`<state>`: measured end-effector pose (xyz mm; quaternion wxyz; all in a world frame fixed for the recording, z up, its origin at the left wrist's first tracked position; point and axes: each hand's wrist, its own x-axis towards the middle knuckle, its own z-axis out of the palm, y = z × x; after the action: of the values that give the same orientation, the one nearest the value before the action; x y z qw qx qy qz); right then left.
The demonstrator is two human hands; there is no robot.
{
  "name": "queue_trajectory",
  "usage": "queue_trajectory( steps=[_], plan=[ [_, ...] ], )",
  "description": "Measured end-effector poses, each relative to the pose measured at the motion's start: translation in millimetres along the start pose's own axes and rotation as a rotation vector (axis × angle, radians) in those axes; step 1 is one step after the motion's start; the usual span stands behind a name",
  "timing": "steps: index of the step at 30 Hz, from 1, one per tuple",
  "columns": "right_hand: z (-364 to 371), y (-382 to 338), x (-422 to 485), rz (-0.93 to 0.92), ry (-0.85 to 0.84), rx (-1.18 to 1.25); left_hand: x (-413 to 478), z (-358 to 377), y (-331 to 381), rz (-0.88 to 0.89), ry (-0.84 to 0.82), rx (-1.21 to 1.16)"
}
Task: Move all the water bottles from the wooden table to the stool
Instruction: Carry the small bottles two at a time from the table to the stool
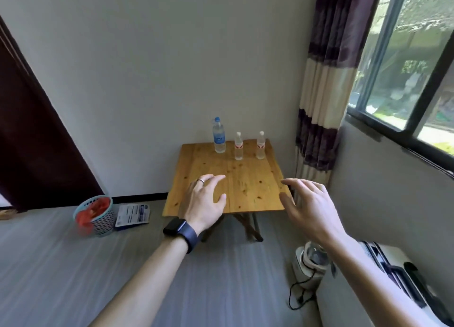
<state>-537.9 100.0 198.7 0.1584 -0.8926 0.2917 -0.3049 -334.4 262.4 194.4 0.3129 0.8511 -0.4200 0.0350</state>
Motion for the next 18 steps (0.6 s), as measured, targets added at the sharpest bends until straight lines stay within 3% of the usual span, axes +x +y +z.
queue_trajectory(
  steps=[8, 18],
  plan=[
    [107, 60, 140, 0.034, -0.107, 0.051, 134, 78, -78, -0.133, -0.093, -0.059],
    [233, 109, 292, 0.178, -0.181, 0.033, 325, 155, -168, -0.145, -0.176, -0.072]
  ],
)
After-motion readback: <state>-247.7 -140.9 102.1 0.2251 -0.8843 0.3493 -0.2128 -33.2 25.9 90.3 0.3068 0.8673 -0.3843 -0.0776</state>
